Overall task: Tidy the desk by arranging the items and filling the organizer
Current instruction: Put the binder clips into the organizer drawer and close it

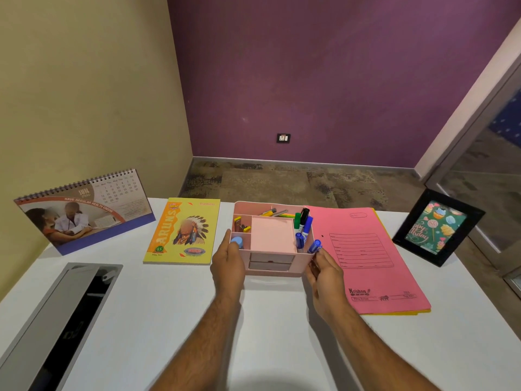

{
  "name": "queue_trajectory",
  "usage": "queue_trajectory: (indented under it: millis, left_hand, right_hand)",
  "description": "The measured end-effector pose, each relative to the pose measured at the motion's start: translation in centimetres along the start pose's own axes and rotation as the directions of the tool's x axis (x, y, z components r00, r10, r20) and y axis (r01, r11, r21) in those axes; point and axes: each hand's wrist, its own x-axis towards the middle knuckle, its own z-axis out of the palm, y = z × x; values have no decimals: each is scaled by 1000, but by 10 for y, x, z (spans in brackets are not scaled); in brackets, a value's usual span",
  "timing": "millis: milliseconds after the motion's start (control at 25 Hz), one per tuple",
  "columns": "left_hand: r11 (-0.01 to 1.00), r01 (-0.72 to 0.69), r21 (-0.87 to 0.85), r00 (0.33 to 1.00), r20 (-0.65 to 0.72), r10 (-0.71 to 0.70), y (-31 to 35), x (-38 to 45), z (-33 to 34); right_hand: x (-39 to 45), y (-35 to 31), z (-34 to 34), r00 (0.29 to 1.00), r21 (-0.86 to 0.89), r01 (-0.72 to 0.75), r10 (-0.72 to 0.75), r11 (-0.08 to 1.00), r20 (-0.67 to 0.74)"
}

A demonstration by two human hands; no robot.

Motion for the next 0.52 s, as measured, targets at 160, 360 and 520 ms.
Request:
queue_trajectory:
  millis: [160,360,520]
  left_hand:
    - [1000,-17,26,1000,-5,17,-1,32,12]
    - [999,-3,34,1000,-8,4,-11,56,19]
    - [1000,3,30,1000,14,-3,-20,68,23]
  right_hand:
    - [23,-1,17,1000,-5,-16,16,1000,-3]
    - [42,7,27,1000,-44,-20,21,999,3]
    - [50,15,27,999,-70,-40,39,997,-8]
